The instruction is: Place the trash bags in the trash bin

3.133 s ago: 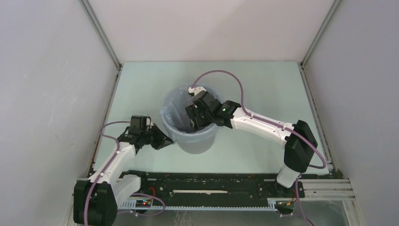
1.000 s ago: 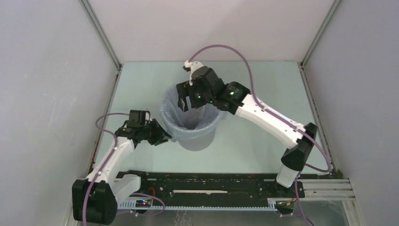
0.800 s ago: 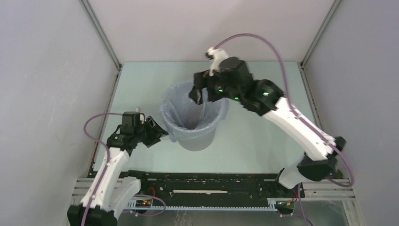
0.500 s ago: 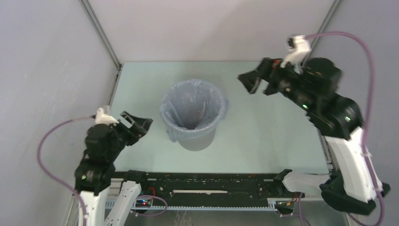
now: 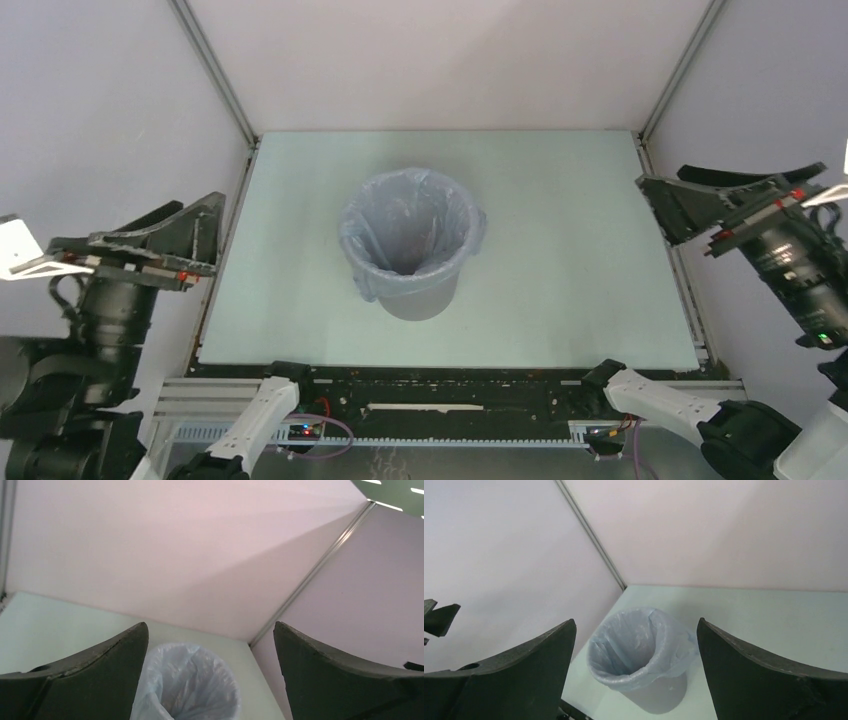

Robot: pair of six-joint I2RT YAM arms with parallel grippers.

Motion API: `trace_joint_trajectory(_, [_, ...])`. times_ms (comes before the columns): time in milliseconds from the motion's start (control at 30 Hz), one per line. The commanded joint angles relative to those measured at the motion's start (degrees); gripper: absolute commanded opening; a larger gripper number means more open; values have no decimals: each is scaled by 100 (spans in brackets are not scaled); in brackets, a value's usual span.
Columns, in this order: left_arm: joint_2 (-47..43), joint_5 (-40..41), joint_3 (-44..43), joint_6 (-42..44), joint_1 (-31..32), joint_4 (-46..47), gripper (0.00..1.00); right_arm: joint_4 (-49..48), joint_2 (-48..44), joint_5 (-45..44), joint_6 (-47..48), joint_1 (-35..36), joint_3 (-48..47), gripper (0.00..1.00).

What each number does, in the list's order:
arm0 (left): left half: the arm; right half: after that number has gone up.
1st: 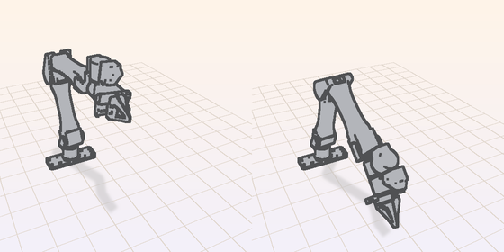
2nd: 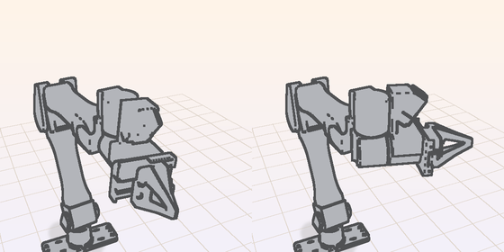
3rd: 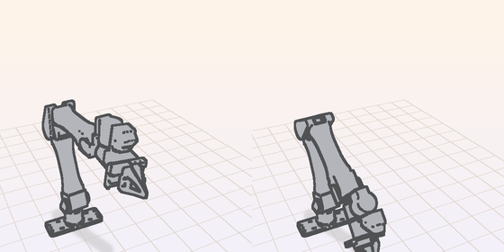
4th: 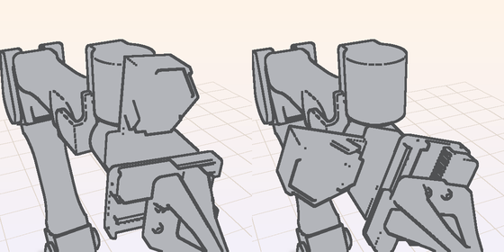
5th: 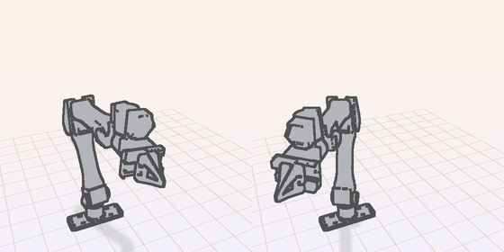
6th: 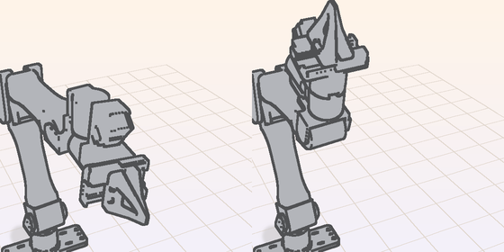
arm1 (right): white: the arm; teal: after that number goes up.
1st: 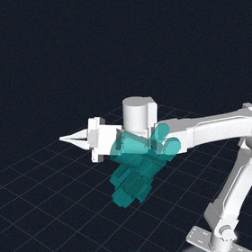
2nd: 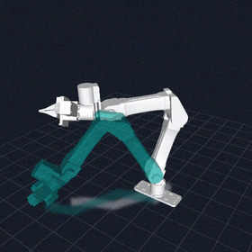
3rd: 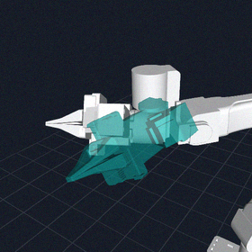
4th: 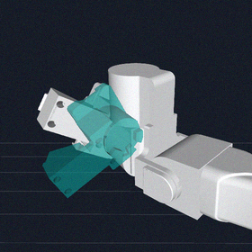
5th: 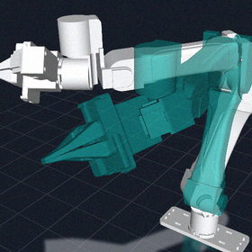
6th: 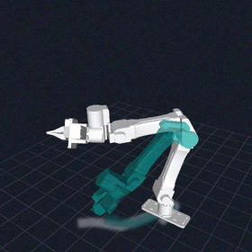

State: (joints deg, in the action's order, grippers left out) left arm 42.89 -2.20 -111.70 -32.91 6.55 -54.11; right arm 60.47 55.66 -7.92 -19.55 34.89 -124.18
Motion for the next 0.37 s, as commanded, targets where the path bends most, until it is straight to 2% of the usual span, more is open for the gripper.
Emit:
trace_joint_trajectory(0, [195, 395, -482, 599, 18, 10, 100, 382, 110, -353, 111, -27, -324, 100])
trace_joint_trajectory(333, [184, 433, -363, 639, 14, 139, 100, 605, 291, -371, -79, -27, -237, 100])
